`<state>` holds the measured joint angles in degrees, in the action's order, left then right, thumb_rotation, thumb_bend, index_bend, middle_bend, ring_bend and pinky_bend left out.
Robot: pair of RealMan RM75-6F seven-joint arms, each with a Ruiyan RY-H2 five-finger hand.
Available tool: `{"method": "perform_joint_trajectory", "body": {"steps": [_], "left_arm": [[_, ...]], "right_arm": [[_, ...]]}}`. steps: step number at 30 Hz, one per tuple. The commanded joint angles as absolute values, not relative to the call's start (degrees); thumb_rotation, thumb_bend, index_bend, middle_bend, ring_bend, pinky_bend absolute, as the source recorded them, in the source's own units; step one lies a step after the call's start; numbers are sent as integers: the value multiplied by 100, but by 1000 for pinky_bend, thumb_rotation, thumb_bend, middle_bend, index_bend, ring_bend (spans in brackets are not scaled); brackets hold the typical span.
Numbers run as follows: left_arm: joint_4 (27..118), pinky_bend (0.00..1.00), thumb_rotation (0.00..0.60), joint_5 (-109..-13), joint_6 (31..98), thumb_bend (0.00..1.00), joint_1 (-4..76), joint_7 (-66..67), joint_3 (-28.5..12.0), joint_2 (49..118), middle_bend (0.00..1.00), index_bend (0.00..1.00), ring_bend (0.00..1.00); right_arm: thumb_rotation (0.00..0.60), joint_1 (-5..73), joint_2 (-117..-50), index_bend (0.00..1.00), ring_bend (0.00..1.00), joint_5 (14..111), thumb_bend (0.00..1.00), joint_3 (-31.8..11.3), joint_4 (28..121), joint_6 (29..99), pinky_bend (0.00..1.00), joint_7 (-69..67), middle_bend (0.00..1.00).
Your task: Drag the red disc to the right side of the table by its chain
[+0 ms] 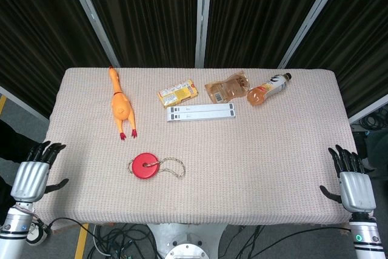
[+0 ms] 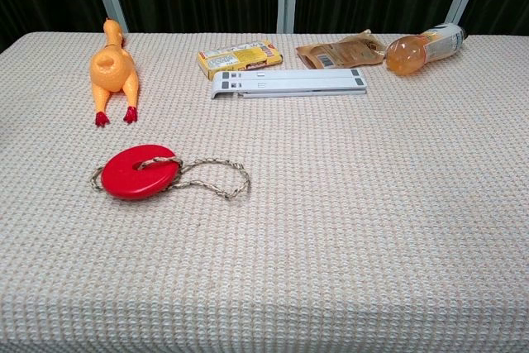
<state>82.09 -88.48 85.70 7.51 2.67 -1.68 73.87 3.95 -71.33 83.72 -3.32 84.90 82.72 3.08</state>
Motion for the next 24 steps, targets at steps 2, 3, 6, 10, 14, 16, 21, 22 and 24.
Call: {"method": "perform_joint_trajectory", "body": {"steps": [2,3,6,10,14,16,21,22,24], "left_arm": [[8196,146,600,-8846,8556,22,752,248,-163,7406,173,192,97],[8196,146,600,-8847,8550,21,753,240,-158,7409,173,192,96],[8208,145,600,-8883,8545,21,755,277,-133,7402,172,192,96],[8182,146,600,-8831,8490,21,785,245,-168,7415,172,192,97],[8123,146,600,-8878,8456,22,808,214,-135,7431,172,192,97],[8105,146,600,-8896,8484,21,802,205,-134,7441,172,193,97],[8115,146,600,-8910,8536,21,775,176,-124,7441,172,192,97],[8123,146,600,-8918,8562,21,773,174,-135,7440,172,193,97],[8136,146,600,-8921,8593,21,771,155,-152,7443,172,192,97]], "right_arm": [[600,409,-7132,0,0,8393,69,-332,8513,8267,0,304,0],[600,418,-7129,0,0,8412,69,-336,8527,8273,0,297,0],[600,460,-7102,0,0,8484,69,-325,8572,8246,0,263,0],[600,524,-7066,0,0,8509,71,-353,8604,8203,0,256,0],[600,591,-7048,0,0,8580,101,-345,8686,8155,0,319,0],[600,607,-7042,0,0,8612,105,-343,8694,8165,0,384,0],[600,675,-6965,0,0,8626,104,-353,8856,8100,0,504,0],[600,700,-6952,0,0,8645,104,-359,8894,8089,0,540,0],[600,755,-6930,0,0,8666,104,-364,8973,8029,0,604,0]]}}
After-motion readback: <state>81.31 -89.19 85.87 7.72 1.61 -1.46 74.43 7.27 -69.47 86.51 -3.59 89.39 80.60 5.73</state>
